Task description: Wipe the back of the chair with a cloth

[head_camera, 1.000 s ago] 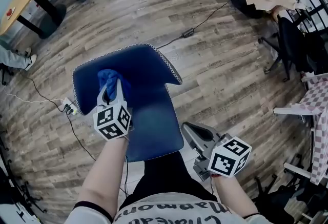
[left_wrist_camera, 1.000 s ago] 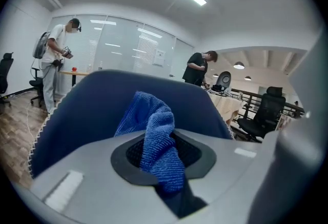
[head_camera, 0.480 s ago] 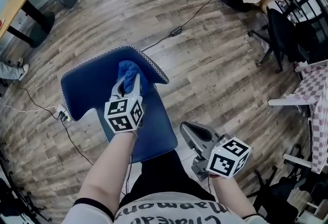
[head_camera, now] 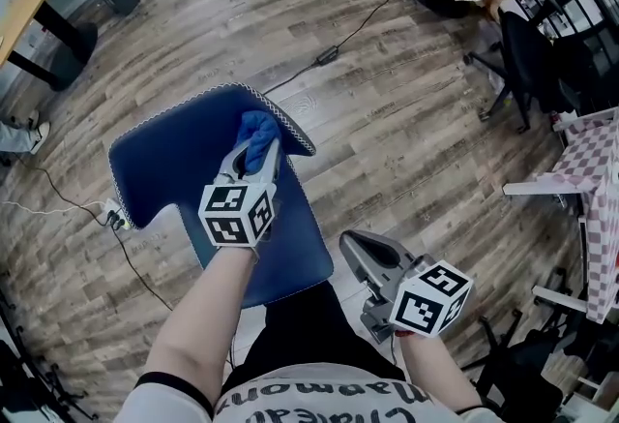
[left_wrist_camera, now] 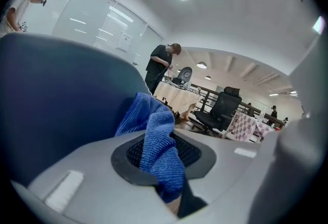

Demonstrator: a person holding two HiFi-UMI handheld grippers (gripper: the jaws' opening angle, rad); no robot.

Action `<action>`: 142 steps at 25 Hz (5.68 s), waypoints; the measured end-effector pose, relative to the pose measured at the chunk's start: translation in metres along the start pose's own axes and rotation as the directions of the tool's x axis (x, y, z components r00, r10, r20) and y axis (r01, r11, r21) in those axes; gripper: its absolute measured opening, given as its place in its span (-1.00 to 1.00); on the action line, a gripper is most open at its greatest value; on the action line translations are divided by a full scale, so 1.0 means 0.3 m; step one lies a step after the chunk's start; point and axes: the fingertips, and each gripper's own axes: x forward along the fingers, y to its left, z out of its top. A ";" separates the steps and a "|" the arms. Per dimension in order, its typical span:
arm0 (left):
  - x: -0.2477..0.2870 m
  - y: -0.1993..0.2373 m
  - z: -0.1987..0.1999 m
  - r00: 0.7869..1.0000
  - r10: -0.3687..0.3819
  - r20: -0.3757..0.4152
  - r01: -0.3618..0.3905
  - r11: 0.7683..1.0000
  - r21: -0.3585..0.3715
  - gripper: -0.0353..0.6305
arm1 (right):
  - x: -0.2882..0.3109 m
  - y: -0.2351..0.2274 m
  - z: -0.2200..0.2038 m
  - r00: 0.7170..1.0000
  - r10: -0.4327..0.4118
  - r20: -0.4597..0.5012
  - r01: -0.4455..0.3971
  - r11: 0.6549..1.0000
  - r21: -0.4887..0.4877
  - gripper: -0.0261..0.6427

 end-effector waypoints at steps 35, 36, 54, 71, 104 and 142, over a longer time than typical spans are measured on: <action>-0.540 0.731 -0.195 0.841 0.541 0.001 -0.533 0.828 -0.176 -0.66 | 0.249 0.207 -0.188 0.978 0.106 -0.180 -0.113 0.993 -0.027 -0.88; -0.521 0.723 -0.197 0.848 0.531 -0.005 -0.523 0.834 -0.174 -0.66 | 0.245 0.200 -0.190 0.979 0.102 -0.179 -0.108 0.994 -0.025 -0.88; -0.068 0.296 -0.155 0.988 0.150 -0.041 -0.152 0.987 -0.046 -0.66 | 0.080 0.060 -0.197 0.994 -0.008 -0.105 0.012 0.999 0.035 -0.88; -0.037 0.181 -0.188 0.997 0.056 -0.044 -0.056 0.998 0.008 -0.66 | 0.058 0.045 -0.222 0.993 -0.016 -0.115 0.022 0.998 0.052 -0.88; -0.306 0.672 -0.408 0.882 0.458 -0.108 -0.467 0.881 -0.081 -0.66 | 0.206 0.046 -0.366 0.977 0.044 -0.207 -0.024 0.995 0.100 -0.88; -0.198 0.533 -0.511 0.904 0.388 -0.181 -0.392 0.920 0.014 -0.66 | 0.039 -0.111 -0.338 0.985 0.003 -0.172 0.020 0.991 0.130 -0.88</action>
